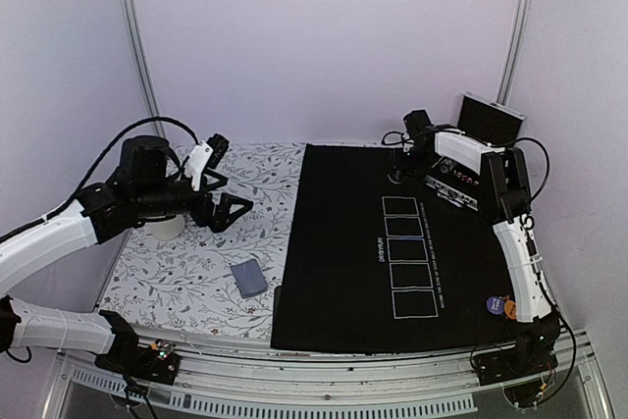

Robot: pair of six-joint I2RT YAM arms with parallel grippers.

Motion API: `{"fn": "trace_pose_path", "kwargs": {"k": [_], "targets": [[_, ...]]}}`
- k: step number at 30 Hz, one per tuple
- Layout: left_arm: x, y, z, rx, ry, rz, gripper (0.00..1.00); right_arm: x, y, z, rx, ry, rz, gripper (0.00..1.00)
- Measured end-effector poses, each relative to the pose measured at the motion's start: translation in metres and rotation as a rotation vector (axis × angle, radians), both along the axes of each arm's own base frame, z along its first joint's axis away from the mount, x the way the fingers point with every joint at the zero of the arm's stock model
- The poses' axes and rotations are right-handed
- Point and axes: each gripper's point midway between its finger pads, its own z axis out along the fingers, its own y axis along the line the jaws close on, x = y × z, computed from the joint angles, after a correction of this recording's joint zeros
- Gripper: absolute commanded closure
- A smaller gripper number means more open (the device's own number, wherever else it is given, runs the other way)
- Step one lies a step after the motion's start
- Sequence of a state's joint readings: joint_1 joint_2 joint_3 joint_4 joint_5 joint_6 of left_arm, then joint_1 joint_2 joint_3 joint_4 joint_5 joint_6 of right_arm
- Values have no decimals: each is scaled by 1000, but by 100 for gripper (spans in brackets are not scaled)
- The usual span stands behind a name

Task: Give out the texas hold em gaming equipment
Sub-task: Place the dealer button in the dealer area.

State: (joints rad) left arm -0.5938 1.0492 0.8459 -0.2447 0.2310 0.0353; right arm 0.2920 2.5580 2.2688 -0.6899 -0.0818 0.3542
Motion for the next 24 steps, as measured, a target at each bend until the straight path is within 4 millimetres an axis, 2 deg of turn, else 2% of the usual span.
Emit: {"fn": "trace_pose_path", "kwargs": {"k": [2, 5, 9, 11, 13, 16, 20, 22, 24], "targets": [[0, 0, -1, 1, 2, 0, 2, 2, 0, -13, -11, 7, -8, 69], [-1, 0, -3, 4, 6, 0, 2, 6, 1, -11, -14, -10, -19, 63], [-1, 0, -3, 4, 6, -1, 2, 9, 3, -13, -9, -20, -26, 45], [-1, 0, -4, 4, 6, -1, 2, 11, 4, -12, -5, -24, -28, 31], [-1, 0, -3, 4, 6, -1, 2, 10, 5, -12, -6, -24, -25, 3], [-1, 0, -4, 4, 6, -1, 2, 10, 10, -10, -8, -35, -9, 1], [-2, -1, -4, 1, 9, -9, 2, 3, 22, 2, -10, -40, 34, 2], [-3, -1, -4, -1, 10, -14, 2, -3, 27, 20, -18, -50, 58, 1], [-3, -2, -4, -1, 11, -16, 2, -11, 29, 53, -23, -83, 81, 1]]}}
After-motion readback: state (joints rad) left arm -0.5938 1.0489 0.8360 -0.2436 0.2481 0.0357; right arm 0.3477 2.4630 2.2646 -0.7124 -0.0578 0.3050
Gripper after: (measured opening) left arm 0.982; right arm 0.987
